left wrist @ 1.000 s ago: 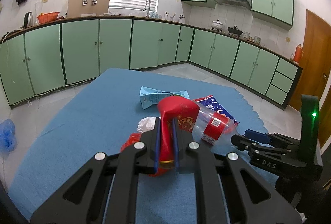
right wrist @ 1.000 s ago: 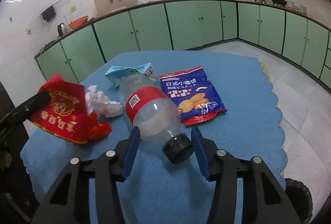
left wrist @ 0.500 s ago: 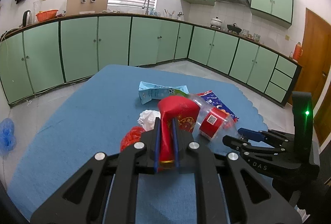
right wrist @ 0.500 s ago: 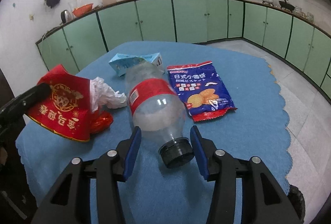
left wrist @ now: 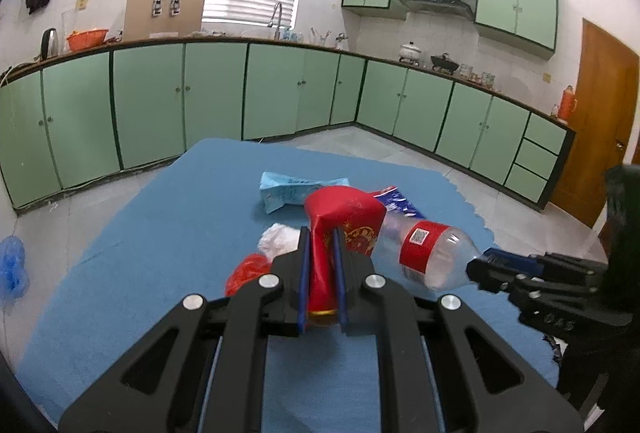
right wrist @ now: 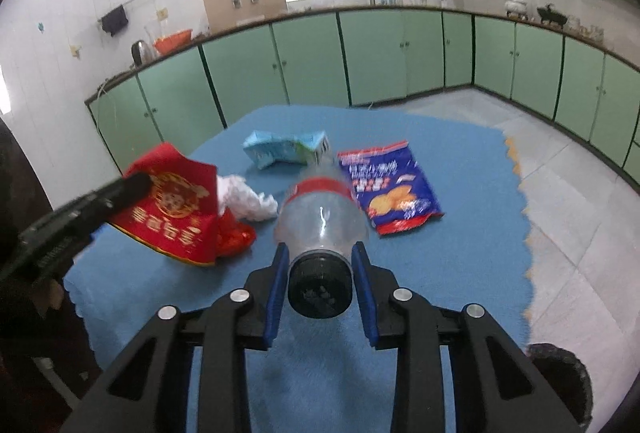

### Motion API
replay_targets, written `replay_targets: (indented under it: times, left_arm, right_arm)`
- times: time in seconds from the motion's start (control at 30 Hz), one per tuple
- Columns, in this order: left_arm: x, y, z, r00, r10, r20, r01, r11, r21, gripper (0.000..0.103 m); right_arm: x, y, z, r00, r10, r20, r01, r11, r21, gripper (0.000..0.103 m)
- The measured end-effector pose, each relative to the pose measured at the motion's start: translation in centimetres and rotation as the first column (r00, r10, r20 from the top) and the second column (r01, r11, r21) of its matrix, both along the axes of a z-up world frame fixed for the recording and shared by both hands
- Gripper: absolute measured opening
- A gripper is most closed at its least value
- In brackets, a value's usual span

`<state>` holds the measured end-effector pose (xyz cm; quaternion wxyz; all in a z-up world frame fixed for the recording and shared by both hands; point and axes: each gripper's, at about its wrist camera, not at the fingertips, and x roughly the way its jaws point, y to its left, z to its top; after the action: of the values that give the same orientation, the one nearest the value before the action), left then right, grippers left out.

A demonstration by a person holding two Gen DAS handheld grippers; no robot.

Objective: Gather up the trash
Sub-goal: 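Carry the envelope and bottle to the black bin and open both grippers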

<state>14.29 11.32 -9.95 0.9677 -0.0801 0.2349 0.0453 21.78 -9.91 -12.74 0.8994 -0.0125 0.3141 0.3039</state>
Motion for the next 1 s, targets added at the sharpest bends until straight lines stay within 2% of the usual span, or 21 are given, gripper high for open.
replay_targets:
  times: [0.3, 0.53, 0.8, 1.0]
  left_arm:
    - [-1.1, -3.4, 2.3, 0.994, -0.084, 0.066, 0.084, 0.996, 0.007, 0.01]
    - [-1.4, -7.3, 3.5, 0.978, -0.179, 0.103, 0.179, 0.984, 0.01, 0.01]
    - [-1.5, -13.4, 4.1, 0.939, -0.317, 0.133, 0.317, 0.948, 0.02, 0.01]
    - [-1.0, -18.3, 3.9, 0.897, -0.422, 0.13, 0.423, 0.906, 0.025, 0.01]
  right_arm:
    - [-2.9, -3.0, 4.7, 0.995, -0.043, 0.092, 0.041, 0.999, 0.019, 0.032]
    - [-5.1, -7.3, 6.8, 0.985, -0.113, 0.129, 0.11, 0.994, 0.03, 0.032]
    - [-7.4, -13.6, 8.4, 0.952, -0.257, 0.166, 0.254, 0.966, 0.043, 0.031]
    - [-8.6, -18.3, 8.5, 0.915, -0.365, 0.17, 0.363, 0.931, 0.047, 0.031]
